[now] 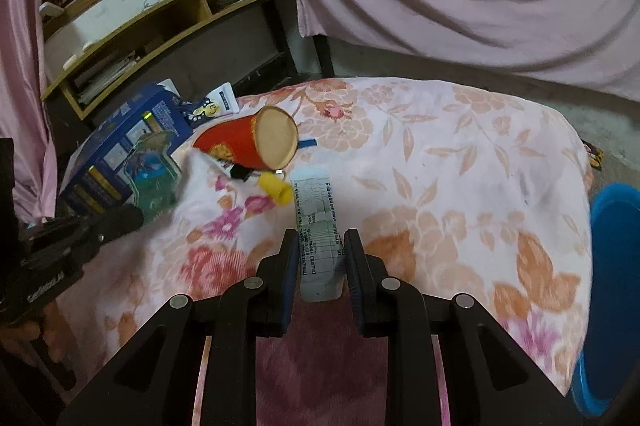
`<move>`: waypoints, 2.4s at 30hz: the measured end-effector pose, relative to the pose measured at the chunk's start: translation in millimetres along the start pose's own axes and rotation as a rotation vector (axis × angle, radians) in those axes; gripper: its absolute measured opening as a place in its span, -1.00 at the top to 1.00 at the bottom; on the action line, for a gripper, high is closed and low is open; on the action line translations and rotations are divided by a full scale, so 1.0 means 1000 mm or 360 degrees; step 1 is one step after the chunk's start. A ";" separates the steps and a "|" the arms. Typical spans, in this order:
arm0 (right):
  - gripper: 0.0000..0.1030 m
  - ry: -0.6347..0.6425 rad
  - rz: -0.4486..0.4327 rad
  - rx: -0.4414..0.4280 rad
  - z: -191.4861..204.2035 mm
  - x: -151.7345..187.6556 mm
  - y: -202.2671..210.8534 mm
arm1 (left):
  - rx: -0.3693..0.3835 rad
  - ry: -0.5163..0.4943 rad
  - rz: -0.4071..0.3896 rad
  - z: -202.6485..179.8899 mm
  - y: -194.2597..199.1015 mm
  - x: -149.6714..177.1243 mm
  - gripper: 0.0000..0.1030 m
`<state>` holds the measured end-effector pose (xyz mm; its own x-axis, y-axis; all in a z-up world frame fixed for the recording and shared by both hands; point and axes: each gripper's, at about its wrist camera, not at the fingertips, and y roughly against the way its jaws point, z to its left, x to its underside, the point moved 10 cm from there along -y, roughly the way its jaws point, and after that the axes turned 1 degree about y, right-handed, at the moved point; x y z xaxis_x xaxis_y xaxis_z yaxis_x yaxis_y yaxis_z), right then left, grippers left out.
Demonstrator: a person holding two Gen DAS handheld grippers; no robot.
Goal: Collect trash
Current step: 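Grasp the white tube with the right gripper, then grasp the green snack packet with the left gripper while the right gripper holds the tube, then lift the tube and packet and carry both over the blue basin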
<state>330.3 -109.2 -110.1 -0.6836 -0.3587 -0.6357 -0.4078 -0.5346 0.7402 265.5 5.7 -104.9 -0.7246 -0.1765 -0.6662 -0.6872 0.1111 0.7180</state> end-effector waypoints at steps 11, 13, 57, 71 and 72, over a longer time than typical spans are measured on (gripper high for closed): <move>0.60 0.0000 0.0095 0.0128 -0.001 0.036 0.017 | 0.0060 -0.0116 0.0099 -0.030 0.002 0.024 0.96; 0.59 -0.0016 0.0099 0.0140 -0.003 0.040 0.022 | 0.0058 -0.0114 0.0113 -0.029 -0.002 0.026 0.87; 0.61 -0.0076 0.0100 0.0227 -0.023 0.031 0.009 | 0.0168 0.0068 0.0004 -0.021 -0.026 -0.002 0.99; 0.61 0.0115 -0.0872 0.0335 0.004 -0.022 0.160 | 0.0404 -0.0254 -0.0704 -0.106 0.057 -0.067 0.99; 0.61 0.0125 -0.0954 0.0370 0.002 -0.027 0.176 | 0.0436 -0.0293 -0.0783 -0.117 0.067 -0.074 0.99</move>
<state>275.5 -192.0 37.4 -0.2540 -0.1091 -0.9610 -0.8313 -0.4832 0.2746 279.1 -88.7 15.8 -0.2974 -0.1013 -0.9493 -0.9156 0.3120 0.2536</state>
